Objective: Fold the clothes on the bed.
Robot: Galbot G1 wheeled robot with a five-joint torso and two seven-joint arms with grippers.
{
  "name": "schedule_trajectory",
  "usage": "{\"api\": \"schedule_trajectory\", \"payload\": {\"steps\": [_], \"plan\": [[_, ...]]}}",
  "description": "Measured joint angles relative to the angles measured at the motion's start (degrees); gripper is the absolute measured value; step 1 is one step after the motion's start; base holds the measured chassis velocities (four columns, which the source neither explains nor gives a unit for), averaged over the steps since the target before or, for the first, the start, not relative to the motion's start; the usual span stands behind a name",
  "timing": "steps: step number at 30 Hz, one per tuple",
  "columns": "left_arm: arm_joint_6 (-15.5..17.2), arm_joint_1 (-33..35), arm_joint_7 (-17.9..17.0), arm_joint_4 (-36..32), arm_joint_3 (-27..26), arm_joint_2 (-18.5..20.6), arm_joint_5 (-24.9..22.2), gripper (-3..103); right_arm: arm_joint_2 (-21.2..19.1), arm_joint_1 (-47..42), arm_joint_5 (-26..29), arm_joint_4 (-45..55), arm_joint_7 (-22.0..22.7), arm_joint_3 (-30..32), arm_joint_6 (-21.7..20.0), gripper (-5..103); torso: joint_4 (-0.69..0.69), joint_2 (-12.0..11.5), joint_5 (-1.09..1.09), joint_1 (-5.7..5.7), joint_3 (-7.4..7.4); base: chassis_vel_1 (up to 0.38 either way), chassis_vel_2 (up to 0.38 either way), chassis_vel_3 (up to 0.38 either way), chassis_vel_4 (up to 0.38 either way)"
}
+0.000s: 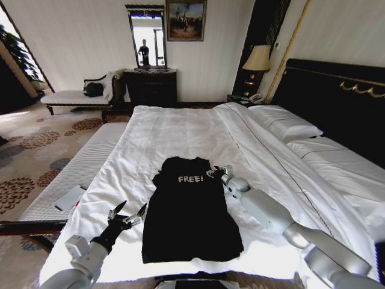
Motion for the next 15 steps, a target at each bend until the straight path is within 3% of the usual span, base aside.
{"api": "schedule_trajectory", "payload": {"steps": [2,3,5,8,15], "plan": [[-0.02,0.01,0.00,0.09,-0.09,0.01,-0.11,100,0.08,0.02,0.18,-0.13,-0.03,-0.03,0.01,53,0.00,0.00,0.00,0.00,0.00,0.000,0.000,0.000,0.000],[-0.06,0.01,0.00,0.20,-0.19,0.04,-0.23,100,0.13,0.13,1.13,0.02,-0.04,-0.09,-0.09,43,0.00,0.00,0.00,0.00,0.00,0.000,0.000,0.000,0.000],[-0.07,-0.01,0.00,0.24,-0.19,0.06,-0.25,100,0.16,0.19,1.42,0.16,-0.04,-0.15,-0.21,43,0.00,-0.01,0.00,0.00,0.00,0.000,0.000,0.000,0.000],[-0.09,-0.21,0.00,0.35,-0.18,0.09,-0.32,100,0.34,0.76,2.30,0.48,-0.05,-0.73,-0.95,27,0.01,0.00,0.00,0.00,0.00,0.000,0.000,0.000,0.000],[-0.16,-0.25,0.00,0.50,-0.23,0.03,-0.49,100,0.59,0.88,2.68,0.93,-0.16,-1.62,-2.05,4,0.00,0.00,0.00,0.00,0.00,0.000,0.000,0.000,0.000]]}}
